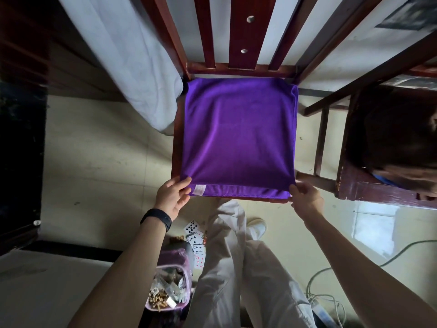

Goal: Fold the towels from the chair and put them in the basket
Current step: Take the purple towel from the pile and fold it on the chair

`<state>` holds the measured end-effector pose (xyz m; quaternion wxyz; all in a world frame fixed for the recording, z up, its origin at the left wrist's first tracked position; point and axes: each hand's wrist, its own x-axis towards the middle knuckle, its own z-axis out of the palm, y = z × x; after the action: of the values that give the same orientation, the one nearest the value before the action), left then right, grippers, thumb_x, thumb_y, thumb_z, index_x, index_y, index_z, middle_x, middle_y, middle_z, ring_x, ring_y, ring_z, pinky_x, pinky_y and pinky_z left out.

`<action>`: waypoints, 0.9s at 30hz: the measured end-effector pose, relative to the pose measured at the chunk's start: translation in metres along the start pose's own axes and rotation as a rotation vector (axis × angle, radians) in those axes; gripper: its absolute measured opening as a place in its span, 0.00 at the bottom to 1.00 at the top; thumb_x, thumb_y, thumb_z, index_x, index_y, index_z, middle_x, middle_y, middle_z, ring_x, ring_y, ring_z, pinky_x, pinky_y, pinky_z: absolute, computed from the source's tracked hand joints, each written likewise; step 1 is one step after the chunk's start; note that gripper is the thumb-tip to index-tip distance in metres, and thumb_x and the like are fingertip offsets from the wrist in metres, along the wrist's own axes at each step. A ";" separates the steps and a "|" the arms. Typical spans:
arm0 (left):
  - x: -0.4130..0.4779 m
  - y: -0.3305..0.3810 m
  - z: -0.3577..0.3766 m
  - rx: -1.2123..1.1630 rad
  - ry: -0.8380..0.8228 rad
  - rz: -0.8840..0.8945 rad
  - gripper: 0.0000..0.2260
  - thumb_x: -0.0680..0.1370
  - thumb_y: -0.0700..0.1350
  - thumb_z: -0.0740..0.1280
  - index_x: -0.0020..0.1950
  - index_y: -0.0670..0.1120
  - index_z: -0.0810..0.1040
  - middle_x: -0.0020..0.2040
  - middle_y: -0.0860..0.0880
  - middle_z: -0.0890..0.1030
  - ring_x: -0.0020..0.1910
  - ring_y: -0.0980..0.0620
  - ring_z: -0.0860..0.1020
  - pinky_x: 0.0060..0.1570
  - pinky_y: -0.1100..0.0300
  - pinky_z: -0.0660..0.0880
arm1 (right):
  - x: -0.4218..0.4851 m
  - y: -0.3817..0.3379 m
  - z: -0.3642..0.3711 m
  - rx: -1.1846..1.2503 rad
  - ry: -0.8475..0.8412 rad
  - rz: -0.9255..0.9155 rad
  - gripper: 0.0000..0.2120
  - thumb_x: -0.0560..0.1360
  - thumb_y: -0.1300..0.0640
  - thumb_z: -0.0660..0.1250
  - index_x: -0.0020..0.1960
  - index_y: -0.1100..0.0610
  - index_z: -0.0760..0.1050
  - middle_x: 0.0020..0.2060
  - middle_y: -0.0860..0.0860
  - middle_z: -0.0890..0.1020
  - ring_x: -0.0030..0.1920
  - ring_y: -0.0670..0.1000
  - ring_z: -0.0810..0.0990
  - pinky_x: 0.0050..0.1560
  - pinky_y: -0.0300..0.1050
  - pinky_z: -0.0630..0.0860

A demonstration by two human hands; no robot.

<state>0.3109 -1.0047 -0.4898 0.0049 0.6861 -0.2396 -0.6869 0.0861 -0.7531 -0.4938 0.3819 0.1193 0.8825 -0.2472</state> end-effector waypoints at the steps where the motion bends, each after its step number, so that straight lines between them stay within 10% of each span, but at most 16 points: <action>1: 0.000 0.002 0.000 -0.018 -0.009 -0.020 0.05 0.76 0.40 0.71 0.48 0.49 0.79 0.38 0.52 0.79 0.35 0.56 0.76 0.42 0.62 0.73 | 0.000 -0.001 0.000 0.007 -0.003 0.002 0.04 0.77 0.52 0.66 0.49 0.50 0.78 0.35 0.46 0.83 0.44 0.58 0.84 0.53 0.57 0.80; 11: 0.003 -0.022 -0.011 0.146 0.187 0.000 0.07 0.74 0.44 0.74 0.51 0.49 0.80 0.41 0.52 0.81 0.37 0.55 0.77 0.38 0.61 0.72 | -0.001 0.021 0.010 0.013 0.020 0.052 0.04 0.73 0.48 0.65 0.42 0.47 0.76 0.38 0.51 0.85 0.44 0.59 0.84 0.52 0.58 0.80; 27: 0.038 -0.044 -0.005 0.413 0.285 0.021 0.06 0.74 0.50 0.74 0.47 0.51 0.78 0.44 0.48 0.82 0.43 0.47 0.82 0.40 0.56 0.78 | 0.014 0.022 0.041 -0.155 0.117 0.056 0.14 0.77 0.58 0.67 0.59 0.63 0.71 0.59 0.62 0.75 0.59 0.62 0.74 0.55 0.48 0.66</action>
<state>0.3275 -0.9804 -0.5396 -0.0947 0.7597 -0.3791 -0.5197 0.1109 -0.7562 -0.5358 0.3447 0.1281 0.9161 -0.1601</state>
